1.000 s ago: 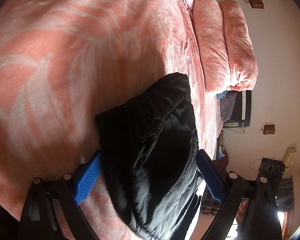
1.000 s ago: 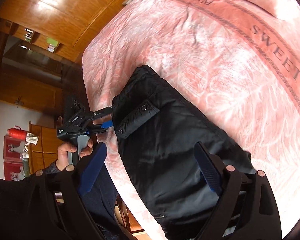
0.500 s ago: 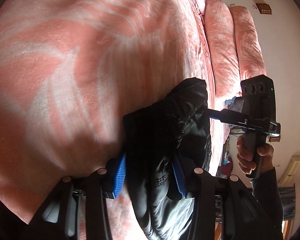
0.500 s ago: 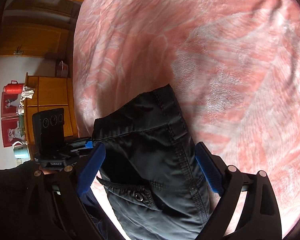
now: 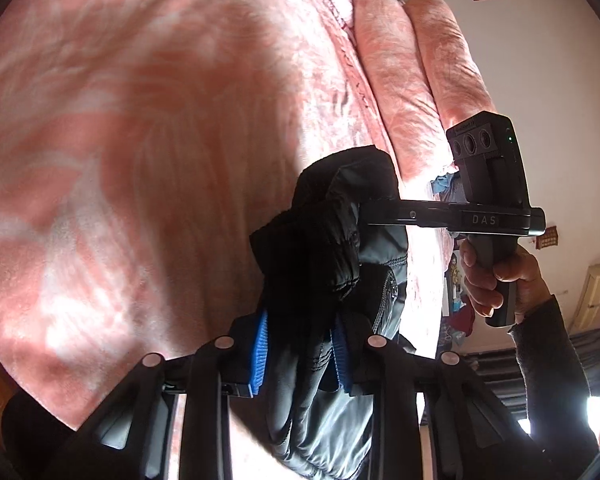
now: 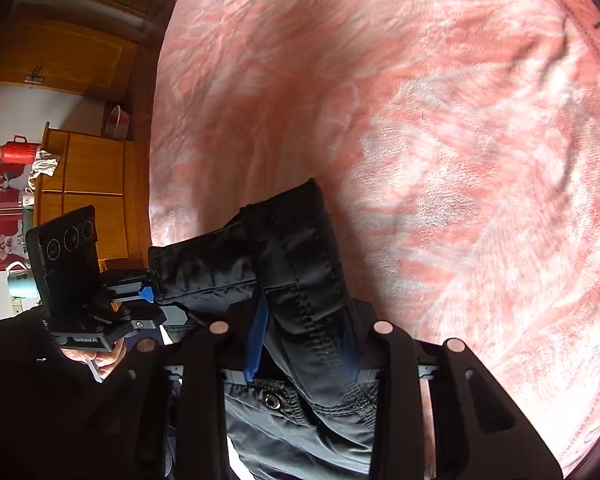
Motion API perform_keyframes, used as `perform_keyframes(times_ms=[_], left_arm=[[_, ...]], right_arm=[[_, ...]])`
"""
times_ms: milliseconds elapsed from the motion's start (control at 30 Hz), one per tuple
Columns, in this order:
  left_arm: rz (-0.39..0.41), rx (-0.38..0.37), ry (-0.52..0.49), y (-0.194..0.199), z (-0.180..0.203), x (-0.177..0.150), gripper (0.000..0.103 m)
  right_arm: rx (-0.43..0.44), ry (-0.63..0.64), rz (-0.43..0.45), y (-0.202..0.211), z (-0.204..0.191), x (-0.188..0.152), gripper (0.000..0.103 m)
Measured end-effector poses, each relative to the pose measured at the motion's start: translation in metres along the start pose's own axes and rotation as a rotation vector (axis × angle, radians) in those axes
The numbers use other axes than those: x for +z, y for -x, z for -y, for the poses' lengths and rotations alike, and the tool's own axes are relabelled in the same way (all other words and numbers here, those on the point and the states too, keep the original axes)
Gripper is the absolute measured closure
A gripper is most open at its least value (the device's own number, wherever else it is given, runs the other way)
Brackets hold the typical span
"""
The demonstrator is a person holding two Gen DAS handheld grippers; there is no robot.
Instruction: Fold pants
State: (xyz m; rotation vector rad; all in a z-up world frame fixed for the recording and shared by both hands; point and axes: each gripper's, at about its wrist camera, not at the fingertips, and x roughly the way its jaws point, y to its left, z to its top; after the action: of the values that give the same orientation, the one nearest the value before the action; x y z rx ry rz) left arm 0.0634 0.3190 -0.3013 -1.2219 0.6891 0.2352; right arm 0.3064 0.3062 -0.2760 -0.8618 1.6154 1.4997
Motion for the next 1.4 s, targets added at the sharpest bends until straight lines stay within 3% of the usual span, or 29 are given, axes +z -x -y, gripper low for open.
perform_keyframes(times_ms=[467,767,1400], left_arm=[[0.038,-0.038,-0.234,0.056,0.106,-0.031,0.076],[0.049,-0.031,-0.368,0.081,0.159,-0.063,0.077],[0.026,-0.041,-0.579,0.096,0.242,-0.130,0.077]], right_arm=[[-0.196,0.069,0.157,0.114,-0.078,-0.083,0.074],[-0.269,0.076,0.235,0.142,-0.118,-0.132,0.074],[-0.312,0.025,0.376,0.190,-0.131,-0.226,0.074]])
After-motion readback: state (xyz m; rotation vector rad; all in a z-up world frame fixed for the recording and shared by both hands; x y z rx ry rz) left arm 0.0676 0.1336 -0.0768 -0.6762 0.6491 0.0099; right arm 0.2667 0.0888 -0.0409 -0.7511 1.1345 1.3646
